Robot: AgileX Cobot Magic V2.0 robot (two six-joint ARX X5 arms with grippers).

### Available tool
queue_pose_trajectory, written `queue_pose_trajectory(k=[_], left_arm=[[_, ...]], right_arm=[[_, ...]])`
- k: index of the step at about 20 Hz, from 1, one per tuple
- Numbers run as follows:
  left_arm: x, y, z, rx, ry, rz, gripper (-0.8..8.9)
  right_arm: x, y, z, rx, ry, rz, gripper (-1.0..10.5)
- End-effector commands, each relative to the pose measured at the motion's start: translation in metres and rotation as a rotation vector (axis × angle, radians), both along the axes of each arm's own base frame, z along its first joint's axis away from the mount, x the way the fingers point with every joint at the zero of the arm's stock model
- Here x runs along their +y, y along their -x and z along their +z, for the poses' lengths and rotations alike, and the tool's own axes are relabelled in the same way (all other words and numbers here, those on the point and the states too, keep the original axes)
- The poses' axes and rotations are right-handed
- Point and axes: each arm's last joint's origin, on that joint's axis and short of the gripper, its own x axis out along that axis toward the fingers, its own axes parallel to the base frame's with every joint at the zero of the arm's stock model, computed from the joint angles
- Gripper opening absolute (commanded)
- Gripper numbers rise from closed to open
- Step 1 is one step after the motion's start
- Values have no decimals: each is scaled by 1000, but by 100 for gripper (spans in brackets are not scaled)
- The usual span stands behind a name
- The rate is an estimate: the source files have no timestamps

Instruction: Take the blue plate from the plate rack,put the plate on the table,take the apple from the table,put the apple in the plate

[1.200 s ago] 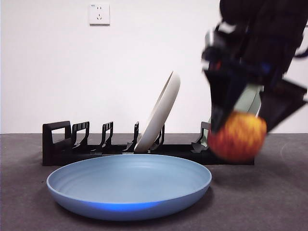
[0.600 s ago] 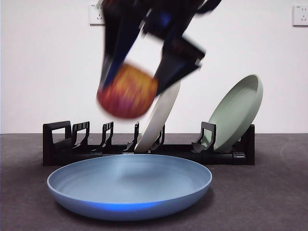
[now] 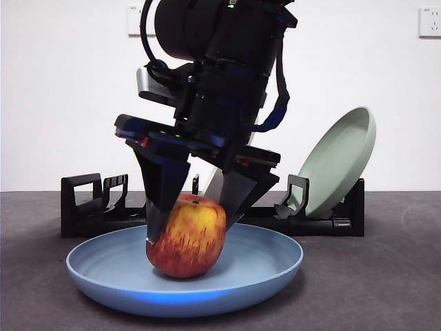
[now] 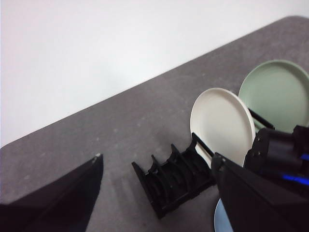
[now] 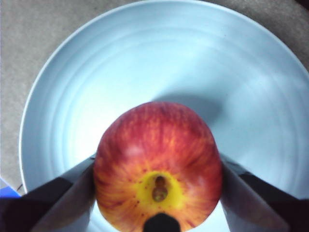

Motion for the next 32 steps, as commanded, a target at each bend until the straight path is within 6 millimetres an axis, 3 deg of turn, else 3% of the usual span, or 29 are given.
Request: queue_pose_trajectory(k=[1,4,6,12,13,15,16,17,18,19,23,26,29,32], left_arm=[[1,0,-1,10,15,11,377],[-2,-2,-2,16,7,11,377],[-7,-5,-4,25,-6,11,377],[-35,-23,-15,80,-92,5,373],[-41,-27,-18,94,-110,2,372],[-51,-33,-23,116,-141,-21,329],[-57,-37,-25,121,-167,-46,189],[-62,-40,-26,122,-182,-76,-29],[-66,-42,-26,119,-180,-103,-7],[-71,-44,-26,115,-173,-150,-9],[-69,-55,-24,139,-86,-276,-9],[-56,-69,-40,171,-57,-272,-9],[-42,-79,-73,195,2,-253,-9],[-28,-84,-124,209,93,-233,-9]], right_arm=[[1,2,-8,18,23,10,540],[-1,3,2,1,-1,11,539],[-5,6,20,-32,-39,12,535],[-46,26,109,-249,-196,-21,529],[-58,31,125,-306,-222,-39,493],[-77,40,149,-383,-269,-57,311],[-85,45,159,-413,-288,-54,188],[-95,49,168,-446,-297,-46,47],[-102,52,173,-468,-294,-37,-18],[-111,55,177,-479,-291,-49,-9],[-131,57,182,-517,-305,-98,-9],[-140,65,168,-571,-355,-111,-9],[-150,76,142,-613,-417,-130,-10],[-159,86,108,-593,-446,-173,-9]])
